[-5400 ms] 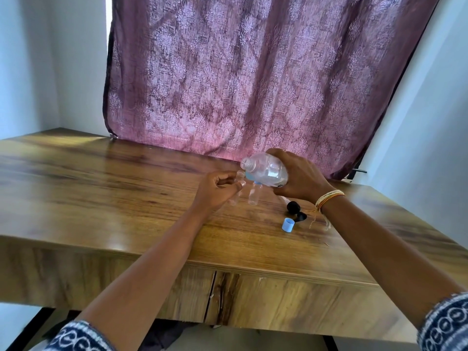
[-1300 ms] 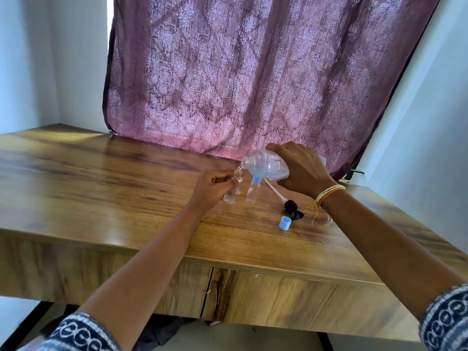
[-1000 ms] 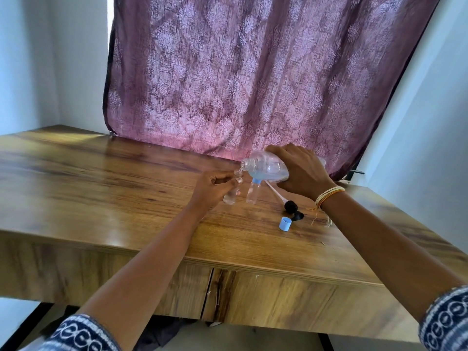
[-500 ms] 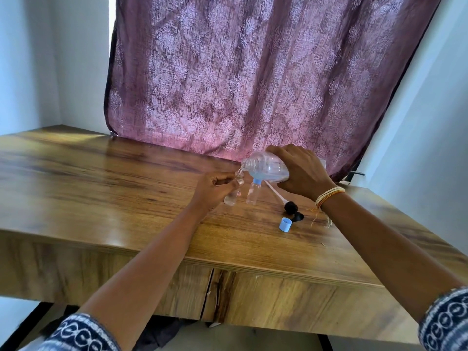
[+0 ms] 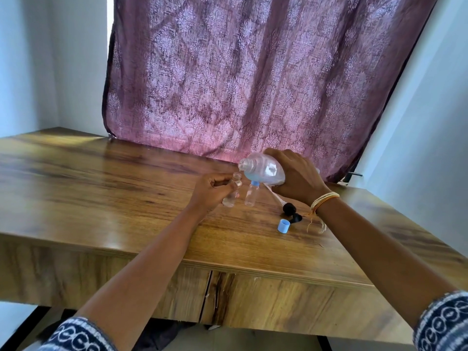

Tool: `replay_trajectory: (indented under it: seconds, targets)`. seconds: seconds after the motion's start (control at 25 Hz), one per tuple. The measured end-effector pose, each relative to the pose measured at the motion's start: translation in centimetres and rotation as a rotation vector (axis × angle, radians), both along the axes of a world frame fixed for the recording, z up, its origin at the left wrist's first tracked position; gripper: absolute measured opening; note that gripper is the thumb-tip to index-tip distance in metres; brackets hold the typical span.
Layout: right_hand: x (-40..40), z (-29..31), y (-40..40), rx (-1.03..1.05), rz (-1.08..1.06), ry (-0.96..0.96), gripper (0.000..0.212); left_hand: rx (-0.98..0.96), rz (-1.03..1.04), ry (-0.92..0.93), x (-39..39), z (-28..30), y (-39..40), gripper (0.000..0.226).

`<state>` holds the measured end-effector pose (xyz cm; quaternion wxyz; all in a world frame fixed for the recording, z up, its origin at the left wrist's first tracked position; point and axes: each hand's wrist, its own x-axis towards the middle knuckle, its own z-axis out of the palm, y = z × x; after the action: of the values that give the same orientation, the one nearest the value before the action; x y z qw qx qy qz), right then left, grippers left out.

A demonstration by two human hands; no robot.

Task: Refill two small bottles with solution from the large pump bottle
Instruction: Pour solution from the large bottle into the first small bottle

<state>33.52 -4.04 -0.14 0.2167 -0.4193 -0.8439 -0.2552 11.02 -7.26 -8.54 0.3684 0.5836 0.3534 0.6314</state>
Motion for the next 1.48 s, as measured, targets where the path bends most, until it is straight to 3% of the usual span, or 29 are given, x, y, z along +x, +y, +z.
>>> replay_trajectory:
  seconds: [0.4,0.56,0.72,0.92,1.16,1.48]
  targets:
    - [-0.6,-0.4,-1.0,-0.202,0.225,0.454,0.086,-0.034,0.045,0.028,0.2,0.1,-0.2,0.032]
    - [-0.3,0.1,-1.0,-0.308,0.222,0.656,0.097,-0.053,0.042,0.021,0.2,0.1,-0.2,0.031]
    - [-0.7,1.4,-0.9,-0.354,0.303,0.860,0.083,-0.074,0.055,0.018,0.0,0.1,-0.2,0.031]
    - [-1.7,2.1,-1.6,-0.581,0.478,1.098,0.069,-0.155,0.112,-0.036,-0.5,0.1,0.0,0.030]
    - [-5.3,1.6,-1.0,-0.565,0.494,1.112,0.065,-0.198,0.210,-0.060,-1.8,-0.3,0.6,0.032]
    - [-10.1,1.3,3.6,-0.608,0.361,1.158,0.077,-0.223,0.282,-0.093,-2.6,-0.8,1.5,0.018]
